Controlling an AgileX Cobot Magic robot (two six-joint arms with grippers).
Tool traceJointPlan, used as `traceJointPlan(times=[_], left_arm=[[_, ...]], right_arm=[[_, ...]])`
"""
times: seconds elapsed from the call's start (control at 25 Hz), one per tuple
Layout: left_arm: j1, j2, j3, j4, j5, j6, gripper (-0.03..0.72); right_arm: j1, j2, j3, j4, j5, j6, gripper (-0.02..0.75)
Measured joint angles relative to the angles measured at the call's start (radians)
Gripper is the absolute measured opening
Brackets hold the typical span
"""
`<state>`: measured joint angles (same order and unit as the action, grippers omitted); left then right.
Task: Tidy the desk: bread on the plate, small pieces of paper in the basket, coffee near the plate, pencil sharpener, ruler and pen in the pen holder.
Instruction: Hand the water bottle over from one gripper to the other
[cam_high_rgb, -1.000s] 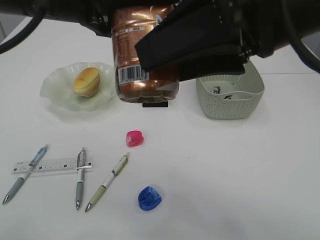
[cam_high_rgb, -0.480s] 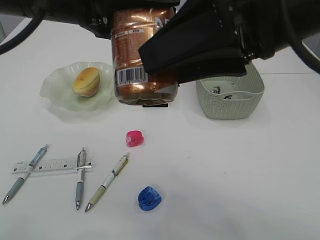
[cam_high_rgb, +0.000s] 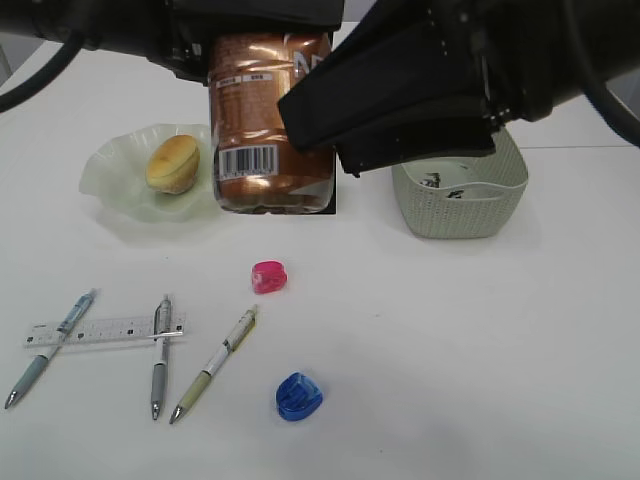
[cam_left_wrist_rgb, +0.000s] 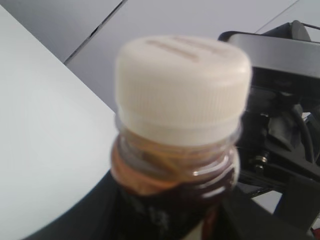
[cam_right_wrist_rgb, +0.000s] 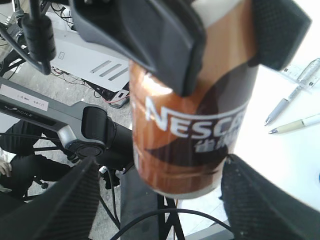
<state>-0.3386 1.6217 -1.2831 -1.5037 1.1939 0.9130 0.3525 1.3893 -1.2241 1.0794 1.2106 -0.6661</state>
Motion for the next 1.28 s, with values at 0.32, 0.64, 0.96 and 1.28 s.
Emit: traceJointPlan(times=[0.32,0.64,0.96,1.28], left_arm=[[0.038,0.0,0.0,0.05,-0.008,-0.027,0.286],[0.077,0.0,0.0,0.129,-0.008,-0.043,0.286],[0.163,0.0,0.0,0.202,-0.006,-0.068,0.286],[0.175,0.0,0.0,0.24,-0.004,-0.074,0.286]], right_arm=[[0.002,0.0,0.0,-0.006,0.006,0.002,0.628],[0.004,0.0,0.0,-0.113,-0.032,0.053,0.635],[0.004,0.0,0.0,-0.521,-0.143,0.255,0.634],[0.004,0.0,0.0,-0.895,-0.187,0.282,0.577]])
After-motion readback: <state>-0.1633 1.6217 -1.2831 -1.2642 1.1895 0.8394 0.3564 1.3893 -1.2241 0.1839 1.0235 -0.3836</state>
